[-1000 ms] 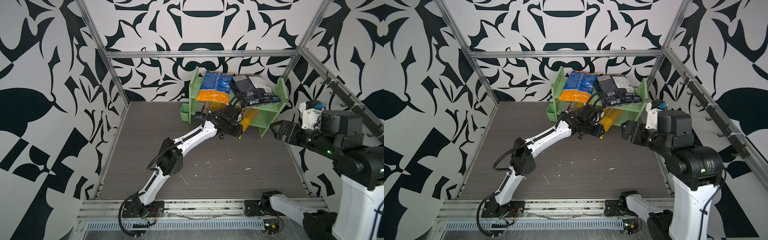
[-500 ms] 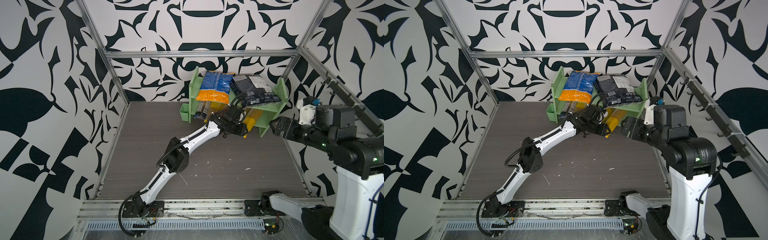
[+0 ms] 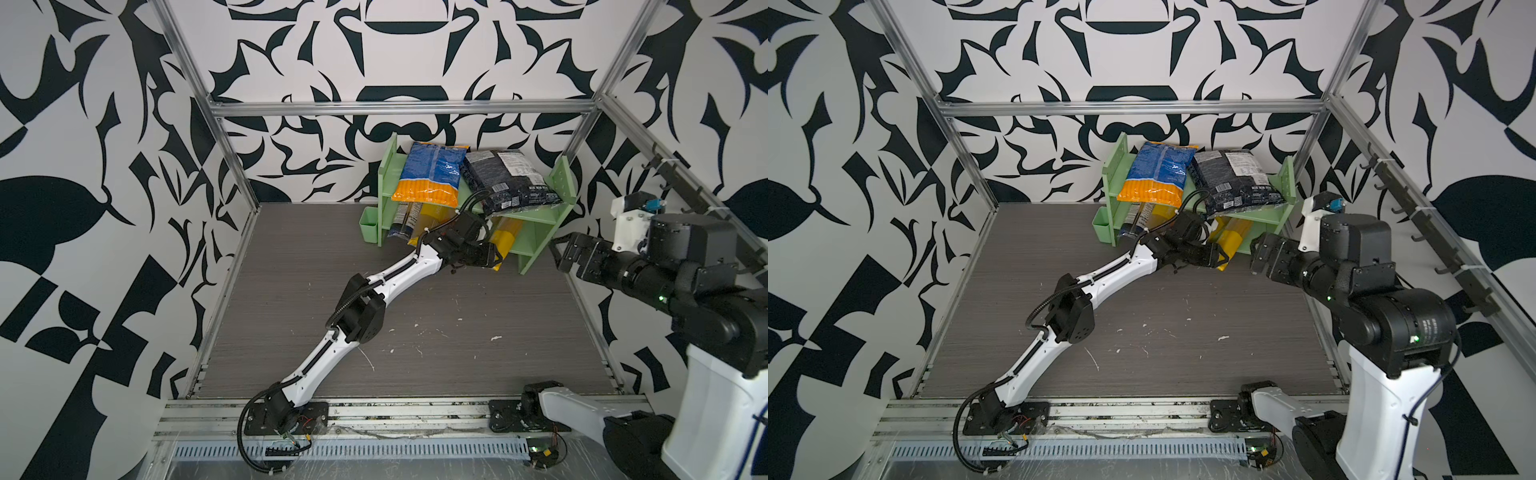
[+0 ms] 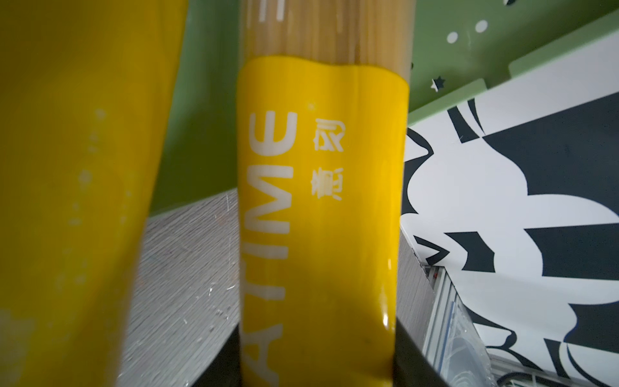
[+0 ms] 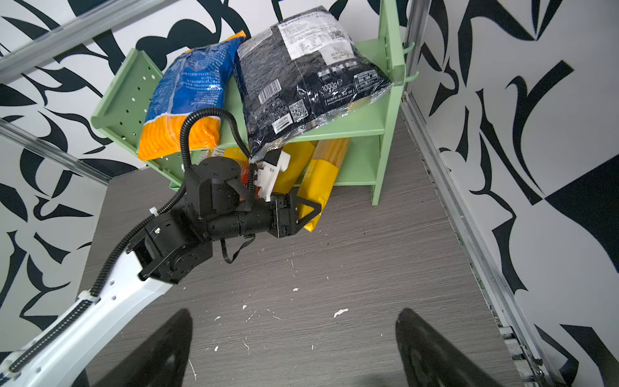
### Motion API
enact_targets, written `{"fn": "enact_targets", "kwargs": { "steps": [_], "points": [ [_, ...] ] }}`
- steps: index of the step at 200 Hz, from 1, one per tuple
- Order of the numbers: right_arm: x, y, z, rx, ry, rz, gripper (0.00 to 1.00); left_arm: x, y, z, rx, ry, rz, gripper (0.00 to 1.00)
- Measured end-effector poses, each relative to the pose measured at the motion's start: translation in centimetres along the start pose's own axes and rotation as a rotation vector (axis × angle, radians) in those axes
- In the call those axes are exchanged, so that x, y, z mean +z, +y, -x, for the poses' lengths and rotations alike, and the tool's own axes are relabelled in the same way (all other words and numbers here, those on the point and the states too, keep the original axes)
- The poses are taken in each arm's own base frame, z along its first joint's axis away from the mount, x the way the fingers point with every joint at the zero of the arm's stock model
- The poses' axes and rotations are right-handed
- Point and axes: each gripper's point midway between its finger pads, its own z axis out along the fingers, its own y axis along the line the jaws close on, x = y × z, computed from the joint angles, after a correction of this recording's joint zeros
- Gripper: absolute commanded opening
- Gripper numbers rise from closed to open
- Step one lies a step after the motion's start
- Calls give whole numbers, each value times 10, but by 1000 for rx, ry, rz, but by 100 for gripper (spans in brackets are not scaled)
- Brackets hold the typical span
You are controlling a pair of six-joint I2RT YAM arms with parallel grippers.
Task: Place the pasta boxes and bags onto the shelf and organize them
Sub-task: 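Lower the yellow-banded pack beside the other packs on the lower tier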
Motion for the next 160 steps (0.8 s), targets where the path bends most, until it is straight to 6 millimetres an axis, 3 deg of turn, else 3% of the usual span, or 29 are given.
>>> {"fn": "enact_targets", "kwargs": {
  "steps": [22, 48, 60, 84, 103, 121, 160],
  "points": [
    [-5, 1, 6, 0, -25, 1, 97, 0, 1, 5, -17, -15, -12, 6],
    [-8, 0, 10, 0, -43, -2, 97, 1, -3, 7, -32, -22, -32, 18],
    [-9, 0, 11, 0, -47, -5, 97, 1, -4, 8, -40, -24, -40, 32],
    [-8, -1, 11, 0, -47, -10, 97, 5, -6, 10, -46, -33, -62, 72],
    [-6, -1, 12, -2, -44, -12, 97, 6, -11, 12, -58, -38, -90, 89],
    [-5, 0, 12, -6, -41, -14, 97, 8, -14, 13, -68, -40, -113, 98],
    [-3, 0, 15, -8, -41, -16, 97, 8, -17, 15, -78, -42, -145, 98]
  ]
}}
